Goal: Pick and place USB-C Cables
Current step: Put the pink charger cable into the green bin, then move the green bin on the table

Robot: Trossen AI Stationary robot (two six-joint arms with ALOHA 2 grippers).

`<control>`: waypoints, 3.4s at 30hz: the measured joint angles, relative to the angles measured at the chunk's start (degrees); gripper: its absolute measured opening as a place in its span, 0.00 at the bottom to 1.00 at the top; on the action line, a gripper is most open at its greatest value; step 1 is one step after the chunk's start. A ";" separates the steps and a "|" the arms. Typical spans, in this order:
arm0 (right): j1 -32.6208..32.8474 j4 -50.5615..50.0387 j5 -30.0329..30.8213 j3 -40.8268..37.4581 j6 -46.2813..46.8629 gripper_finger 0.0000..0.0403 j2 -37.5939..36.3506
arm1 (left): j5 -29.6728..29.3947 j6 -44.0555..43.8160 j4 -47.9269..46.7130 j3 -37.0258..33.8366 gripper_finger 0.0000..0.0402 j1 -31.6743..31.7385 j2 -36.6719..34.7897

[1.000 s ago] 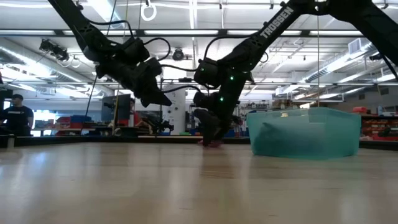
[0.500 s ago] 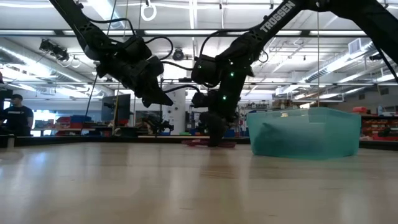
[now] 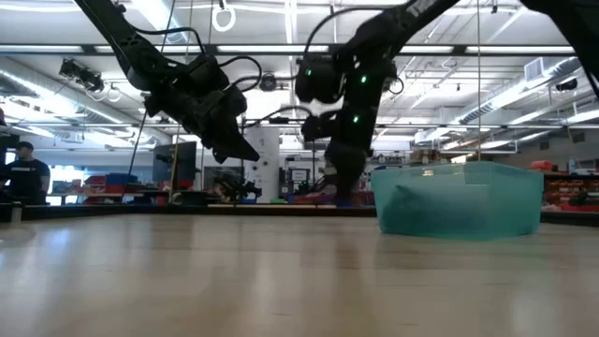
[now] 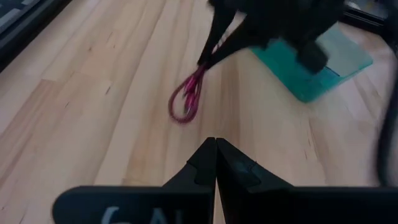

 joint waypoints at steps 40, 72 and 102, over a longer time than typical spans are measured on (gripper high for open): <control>22.31 -19.33 -5.57 -20.00 -3.72 0.11 -18.56 | 0.01 0.64 4.32 0.04 0.04 -8.81 0.00; 12.94 -12.72 -0.62 -13.06 -12.85 0.49 -18.80 | 0.03 0.66 1.67 0.04 0.03 -8.81 0.00; 7.20 -1.99 -8.99 -20.88 -9.54 0.16 -18.70 | 0.02 0.68 0.75 0.04 0.04 -8.72 0.00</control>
